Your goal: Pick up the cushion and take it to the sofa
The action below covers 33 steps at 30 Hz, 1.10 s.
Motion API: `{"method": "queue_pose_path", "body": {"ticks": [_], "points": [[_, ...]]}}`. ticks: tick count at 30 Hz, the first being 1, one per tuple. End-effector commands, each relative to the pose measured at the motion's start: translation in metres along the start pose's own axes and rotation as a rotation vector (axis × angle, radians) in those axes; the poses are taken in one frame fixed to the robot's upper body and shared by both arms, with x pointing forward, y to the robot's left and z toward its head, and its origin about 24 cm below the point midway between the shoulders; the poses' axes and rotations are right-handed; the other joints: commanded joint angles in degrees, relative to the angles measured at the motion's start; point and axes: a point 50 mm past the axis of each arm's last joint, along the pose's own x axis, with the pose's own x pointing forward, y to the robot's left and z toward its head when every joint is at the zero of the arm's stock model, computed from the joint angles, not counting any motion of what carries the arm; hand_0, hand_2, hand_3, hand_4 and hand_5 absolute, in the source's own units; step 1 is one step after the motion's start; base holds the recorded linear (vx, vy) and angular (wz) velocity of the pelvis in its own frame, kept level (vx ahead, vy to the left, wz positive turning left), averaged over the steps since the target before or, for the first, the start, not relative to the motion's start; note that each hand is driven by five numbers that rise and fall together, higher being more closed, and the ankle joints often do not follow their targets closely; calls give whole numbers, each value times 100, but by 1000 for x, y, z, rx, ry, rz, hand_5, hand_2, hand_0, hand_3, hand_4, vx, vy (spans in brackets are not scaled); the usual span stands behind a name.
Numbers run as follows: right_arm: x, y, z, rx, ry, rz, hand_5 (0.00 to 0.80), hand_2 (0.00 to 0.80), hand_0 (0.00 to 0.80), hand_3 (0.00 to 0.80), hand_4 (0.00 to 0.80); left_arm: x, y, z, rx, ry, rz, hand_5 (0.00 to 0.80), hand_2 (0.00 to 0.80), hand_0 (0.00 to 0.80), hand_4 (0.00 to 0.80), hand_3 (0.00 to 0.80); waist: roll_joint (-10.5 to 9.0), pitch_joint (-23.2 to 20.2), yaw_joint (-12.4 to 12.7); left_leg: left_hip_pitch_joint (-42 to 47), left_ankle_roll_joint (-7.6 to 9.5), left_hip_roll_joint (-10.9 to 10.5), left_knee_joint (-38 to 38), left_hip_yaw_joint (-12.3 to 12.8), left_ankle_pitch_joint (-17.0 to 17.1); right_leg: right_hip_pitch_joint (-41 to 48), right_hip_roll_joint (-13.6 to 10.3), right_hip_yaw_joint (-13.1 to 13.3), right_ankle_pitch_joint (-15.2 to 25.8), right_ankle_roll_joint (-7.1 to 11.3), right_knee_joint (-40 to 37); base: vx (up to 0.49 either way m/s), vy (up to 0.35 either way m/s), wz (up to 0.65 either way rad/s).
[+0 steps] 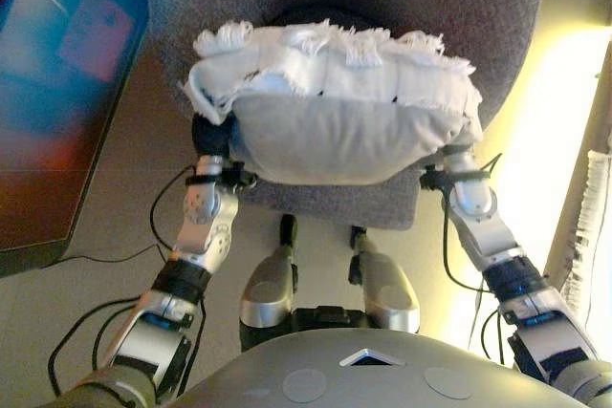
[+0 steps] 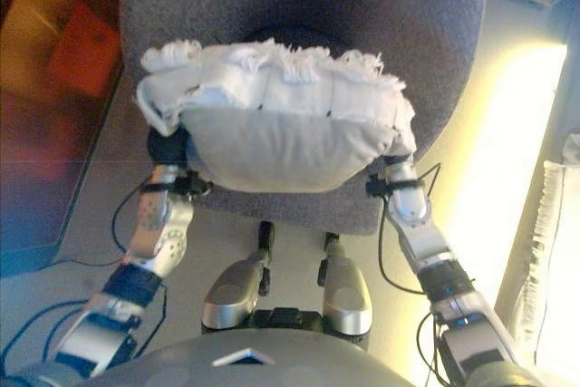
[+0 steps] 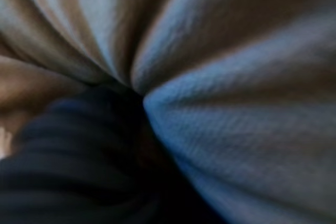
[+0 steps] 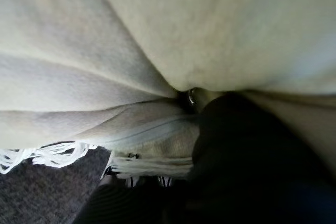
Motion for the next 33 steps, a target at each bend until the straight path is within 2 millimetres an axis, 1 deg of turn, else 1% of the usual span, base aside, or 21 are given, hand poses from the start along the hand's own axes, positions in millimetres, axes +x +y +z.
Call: {"method": "queue_pose_path", "body": {"ticks": [1, 5, 8, 10, 13, 15, 17, 18, 19, 20, 21, 22, 23, 26, 28, 31, 32, 33], "points": [[32, 53, 76, 98, -395, 161, 800, 800, 800, 800, 800, 32, -83, 38, -25, -271, -318, 800, 800, 800, 800, 800, -211, 35, -122, -260, 143, -201, 276, -22, -472, 265, -176, 317, -689, 428, 155, -45, 18, -2], [50, 55, 87, 63, -416, 131, 800, 800, 800, 800, 800, 49, -93, 37, 29, -268, -329, 800, 800, 800, 800, 800, -209, 157, -206, -353, 114, -195, 284, 38, -457, 110, -189, 357, -697, 453, 257, -58, 23, -4], [65, 55, 90, 43, -389, 103, 800, 800, 800, 800, 800, 65, -95, 39, 62, -257, -315, 800, 800, 800, 800, 800, -216, 261, -266, -407, 95, -183, 305, 96, -464, 15, -199, 403, -700, 469, 321, -53, 26, -7], [79, 54, 86, 50, -329, 82, 800, 800, 800, 800, 800, 80, -95, 38, 74, -232, -281, 800, 800, 800, 800, 800, -216, 346, -293, -467, 72, -178, 297, 138, -449, -70, -200, 426, -684, 483, 342, -92, 22, -13], [101, 48, 82, 73, -248, 48, 800, 800, 800, 800, 800, 99, -96, 42, 115, -207, -225, 800, 800, 800, 800, 800, -212, 488, -301, -604, 39, -166, 297, 174, -411, -283, -213, 430, -653, 505, 424, -124, 11, -4], [113, 43, 76, 42, -195, 33, 800, 800, 800, 800, 800, 108, -93, 40, 174, -175, -174, 800, 800, 800, 800, 800, -210, 570, -290, -742, 17, -157, 337, 204, -377, -454, -227, 417, -630, 514, 506, -119, 9, 0], [124, 36, 70, 11, -123, 27, 800, 800, 800, 800, 800, 117, -83, 35, 226, -100, -99, 800, 800, 800, 800, 800, -202, 653, -287, -907, -14, -161, 391, 234, -318, -642, -241, 390, -586, 515, 570, -111, 25, 0], [127, 33, 66, -6, -82, 20, 800, 800, 800, 800, 800, 120, -77, 32, 247, -70, -63, 543, 543, 543, 543, 543, -199, 677, -288, -958, -26, -168, 402, 237, -289, -699, -246, 385, -563, 518, 584, -91, 36, -1], [130, 28, 61, -20, -52, 14, 800, 800, 800, 800, 800, 122, -70, 28, 267, -24, -34, 424, 424, 424, 424, 424, -196, 709, -280, -1034, -32, -178, 418, 240, -259, -777, -254, 377, -540, 521, 603, -71, 32, -2], [132, 23, 57, -28, -26, 0, 800, 800, 800, 800, 800, 123, -61, 23, 277, 19, -9, 69, 69, 69, 69, 69, -198, 751, -274, -1101, -38, -187, 447, 245, -236, -843, -262, 365, -519, 522, 626, -53, 23, 0], [132, 19, 54, -26, -2, -6, 602, 602, 602, 602, 602, 123, -55, 20, 275, 56, 6, 0, 0, 0, 0, 0, -199, 782, -271, -1147, -43, -191, 474, 248, -222, -892, -267, 360, -505, 523, 648, -31, 25, 0], [133, 16, 50, -28, 25, -6, 351, 351, 351, 351, 351, 123, -49, 16, 292, 88, 18, 0, 0, 0, 0, 0, -199, 827, -272, -1204, -52, -195, 500, 256, -200, -960, -270, 347, -483, 524, 675, -30, 29, 2], [134, 12, 48, -40, 49, -13, 0, 0, 0, 0, 0, 123, -45, 15, 317, 101, 22, 0, 0, 0, 0, 0, -200, 867, -272, -1260, -61, -200, 512, 264, -174, -1018, -271, 328, -464, 521, 688, -58, 37, 1], [134, -7, 43, -81, 89, -58, 0, 0, 0, 0, 0, 126, -32, 19, 360, 115, 63, 0, 0, 0, 0, 0, -169, 921, -247, -1474, -82, -207, 480, 292, -51, -1230, -278, 255, -402, 525, 702, -47, 27, 3], [132, -18, 40, -89, 100, -100, 0, 0, 0, 0, 0, 125, -18, 20, 334, 134, 124, 0, 0, 0, 0, 0, -144, 921, -245, -1547, -88, -222, 456, 273, -18, -1312, -271, 210, -400, 531, 717, 0, 0, 0], [126, -35, 37, -74, 102, -174, 0, 0, 0, 0, 0, 121, 4, 20, 247, 152, 213, 0, 0, 0, 0, 0, -97, 921, -234, -1619, -90, -249, 421, 244, -5, -1403, -273, 127, -410, 536, 723, -10, -1, 2], [123, -44, 36, -56, 99, -218, 0, 0, 0, 0, 0, 115, 19, 17, 198, 167, 281, 0, 0, 0, 0, 0, -69, 921, -212, -1677, -91, -264, 438, 236, -3, -1458, -285, 80, -421, 537, 750, -19, -9, 5], [120, -50, 33, -38, 102, -247, 0, 0, 0, 0, 0, 108, 31, 12, 195, 191, 317, 0, 0, 0, 0, 0, -51, 921, -192, -1702, -93, -274, 455, 226, -10, -1483, -299, 43, -433, 540, 771, -15, -16, 8]]}}
